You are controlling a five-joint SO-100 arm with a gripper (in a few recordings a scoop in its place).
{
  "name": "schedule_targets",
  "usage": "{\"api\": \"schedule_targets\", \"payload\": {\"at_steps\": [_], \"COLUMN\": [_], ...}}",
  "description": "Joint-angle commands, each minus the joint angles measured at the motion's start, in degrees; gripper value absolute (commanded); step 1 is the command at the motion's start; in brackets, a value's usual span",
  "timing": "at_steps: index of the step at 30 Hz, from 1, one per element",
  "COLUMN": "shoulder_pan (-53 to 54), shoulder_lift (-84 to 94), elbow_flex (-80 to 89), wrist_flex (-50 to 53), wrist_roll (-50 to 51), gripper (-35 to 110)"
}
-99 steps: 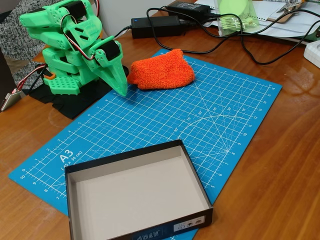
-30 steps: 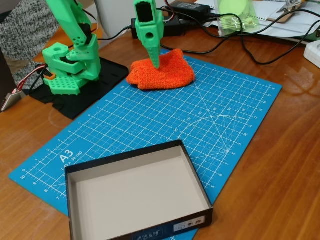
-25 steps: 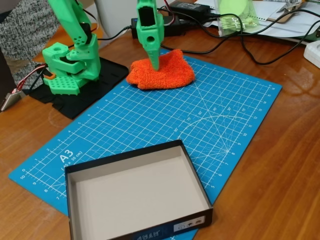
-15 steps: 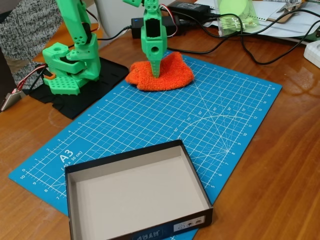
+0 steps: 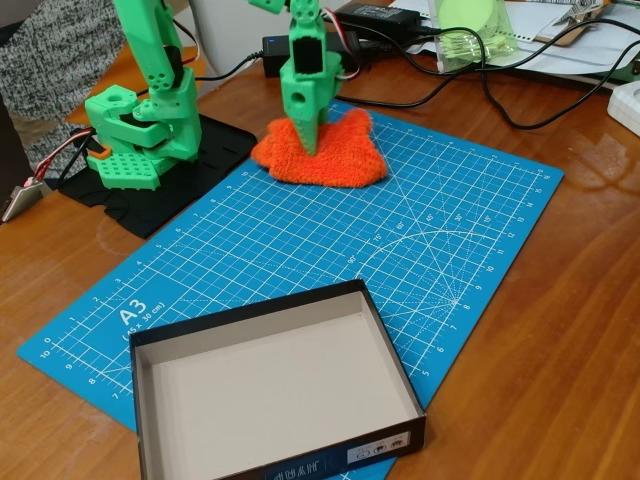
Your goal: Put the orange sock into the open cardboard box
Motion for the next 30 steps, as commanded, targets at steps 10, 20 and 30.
{"api": "schedule_targets", "payload": {"at_steps": [10, 20, 30], "shoulder_pan": [26.5, 47.1, 52.7], "shoulder_lift": [10.8, 19.2, 16.2], "elbow_flex": [-32.4, -11.9, -12.5], "wrist_flex": [4.3, -15.9, -12.3], "wrist_roll": [13.6, 5.8, 16.7], "gripper": [-1, -1, 0]}}
